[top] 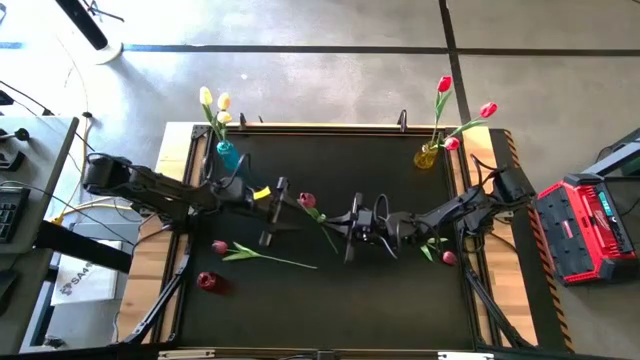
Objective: Sort flowers into vase by color
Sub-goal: Put the top dark red tulip into the red vase
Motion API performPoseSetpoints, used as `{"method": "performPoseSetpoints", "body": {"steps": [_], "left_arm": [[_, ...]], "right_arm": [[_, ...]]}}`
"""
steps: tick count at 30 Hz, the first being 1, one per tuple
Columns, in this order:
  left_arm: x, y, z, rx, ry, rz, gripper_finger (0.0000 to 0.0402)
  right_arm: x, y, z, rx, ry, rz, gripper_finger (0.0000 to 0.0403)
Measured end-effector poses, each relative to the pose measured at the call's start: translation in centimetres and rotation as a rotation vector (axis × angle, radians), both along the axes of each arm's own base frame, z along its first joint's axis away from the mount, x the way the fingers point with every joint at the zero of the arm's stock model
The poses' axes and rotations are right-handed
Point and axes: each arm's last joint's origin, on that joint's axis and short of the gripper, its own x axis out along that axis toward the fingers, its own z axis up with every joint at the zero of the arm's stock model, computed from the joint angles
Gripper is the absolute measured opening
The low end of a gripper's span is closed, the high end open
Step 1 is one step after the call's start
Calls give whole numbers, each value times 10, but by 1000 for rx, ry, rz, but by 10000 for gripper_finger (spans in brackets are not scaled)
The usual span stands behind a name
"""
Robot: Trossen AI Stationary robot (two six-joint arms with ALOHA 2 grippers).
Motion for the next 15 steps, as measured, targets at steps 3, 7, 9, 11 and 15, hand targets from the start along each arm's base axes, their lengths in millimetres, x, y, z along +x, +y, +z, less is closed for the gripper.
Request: {"method": "performPoseSetpoints", "body": {"steps": [3, 7, 9, 11, 15], "left_arm": [[12, -4, 0, 0, 12, -11, 191], [24, -4, 2, -11, 14, -1, 182], [27, -4, 4, -16, 9, 2, 170], [28, -4, 6, -16, 3, 2, 155], [27, -3, 8, -37, -2, 40, 112]], "right_arm": [[0, 0, 0, 0, 1, 0, 0], [0, 1, -1, -5, 15, 3, 0], [0, 2, -3, -8, 27, 5, 0], [0, 2, -4, -11, 37, 5, 0], [0, 2, -4, -13, 44, 5, 0]]}}
